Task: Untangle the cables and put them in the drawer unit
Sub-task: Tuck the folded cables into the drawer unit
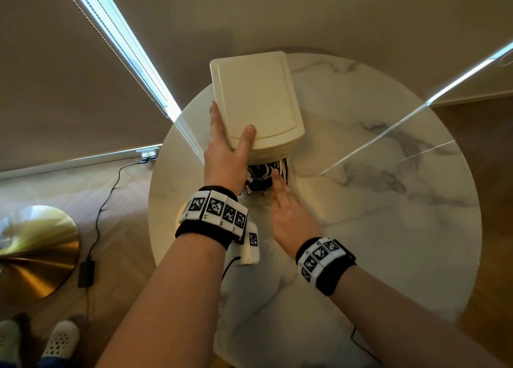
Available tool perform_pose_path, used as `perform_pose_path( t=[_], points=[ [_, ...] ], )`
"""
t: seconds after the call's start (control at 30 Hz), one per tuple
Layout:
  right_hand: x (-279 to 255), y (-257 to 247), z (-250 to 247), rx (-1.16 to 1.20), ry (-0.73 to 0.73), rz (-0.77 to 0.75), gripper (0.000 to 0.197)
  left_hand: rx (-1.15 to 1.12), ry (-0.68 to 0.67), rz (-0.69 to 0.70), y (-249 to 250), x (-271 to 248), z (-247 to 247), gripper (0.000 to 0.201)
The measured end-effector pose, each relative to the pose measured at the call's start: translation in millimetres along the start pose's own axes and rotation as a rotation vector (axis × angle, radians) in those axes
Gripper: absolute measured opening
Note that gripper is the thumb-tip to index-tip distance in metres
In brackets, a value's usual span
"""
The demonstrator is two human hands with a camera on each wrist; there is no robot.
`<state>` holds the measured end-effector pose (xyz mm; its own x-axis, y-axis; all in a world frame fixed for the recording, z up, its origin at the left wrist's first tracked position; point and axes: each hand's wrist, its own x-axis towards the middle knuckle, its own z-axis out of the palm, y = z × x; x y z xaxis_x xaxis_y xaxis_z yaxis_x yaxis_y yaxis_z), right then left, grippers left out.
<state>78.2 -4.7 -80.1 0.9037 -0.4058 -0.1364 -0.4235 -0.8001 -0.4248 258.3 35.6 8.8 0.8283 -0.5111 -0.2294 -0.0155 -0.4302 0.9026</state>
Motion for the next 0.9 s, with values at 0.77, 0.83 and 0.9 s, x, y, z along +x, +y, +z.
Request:
perform_pose_path(
  t=[0.77,0.83,0.9],
  points=[
    [19,16,-26,0.224,0.063,-0.015,0.019,-0.027,-0.001,0.011,1,0,-1,0.084],
    [15,18,-22,0.137,0.020,-0.069,0.026,-0.027,0.003,0.012,1,-1,0,0.084],
    [17,17,-20,0.048,-0.007,-0.113,0.025,-0.030,0.004,0.013,1,-1,0,0.083]
  ],
)
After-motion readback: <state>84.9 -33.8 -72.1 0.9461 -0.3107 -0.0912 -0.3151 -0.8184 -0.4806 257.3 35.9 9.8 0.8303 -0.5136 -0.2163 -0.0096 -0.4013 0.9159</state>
